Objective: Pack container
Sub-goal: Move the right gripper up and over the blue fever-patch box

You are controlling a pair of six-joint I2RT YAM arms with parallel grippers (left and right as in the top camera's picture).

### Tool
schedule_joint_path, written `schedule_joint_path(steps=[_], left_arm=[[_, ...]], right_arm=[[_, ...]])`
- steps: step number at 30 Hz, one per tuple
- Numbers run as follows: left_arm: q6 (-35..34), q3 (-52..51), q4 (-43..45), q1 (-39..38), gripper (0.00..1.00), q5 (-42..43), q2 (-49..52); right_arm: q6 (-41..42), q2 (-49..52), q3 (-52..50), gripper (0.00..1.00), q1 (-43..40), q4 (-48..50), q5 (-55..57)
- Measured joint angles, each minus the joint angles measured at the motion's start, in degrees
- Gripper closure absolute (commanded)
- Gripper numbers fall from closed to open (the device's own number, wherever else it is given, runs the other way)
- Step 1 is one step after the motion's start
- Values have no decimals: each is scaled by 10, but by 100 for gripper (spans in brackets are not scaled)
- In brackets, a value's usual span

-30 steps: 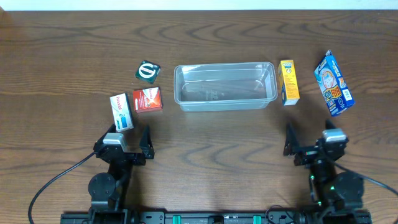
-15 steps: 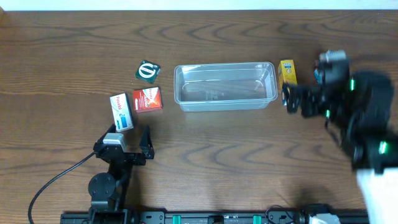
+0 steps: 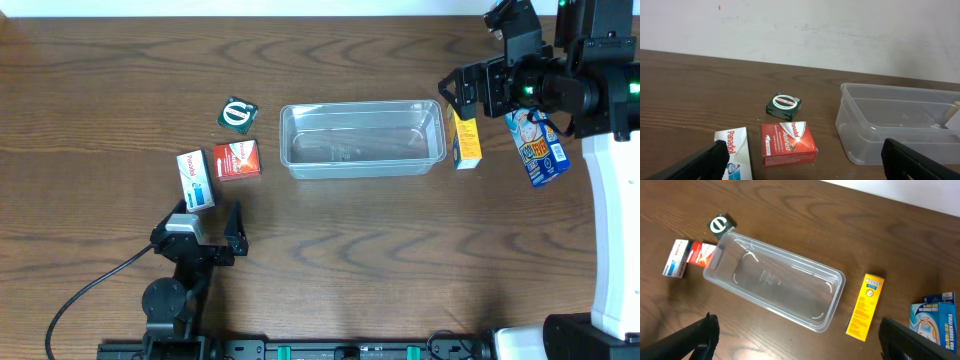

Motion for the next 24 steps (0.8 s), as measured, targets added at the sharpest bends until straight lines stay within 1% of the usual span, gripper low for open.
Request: schedule_joint_path(steps=[5,9,15,19,24], left_arm=[[0,0,0,0,2,0,0],[0,0,0,0,2,0,0],[0,0,0,0,2,0,0],[0,0,0,0,2,0,0],[0,0,0,0,2,0,0]], right_arm=[[-7,0,4,1,0,-45,-4],[-20,0,4,1,0,-54,7],[5,1,4,1,-15,-30,76],[30,14,4,1,-51,-7,107],[49,52,4,1,-100,13,124]])
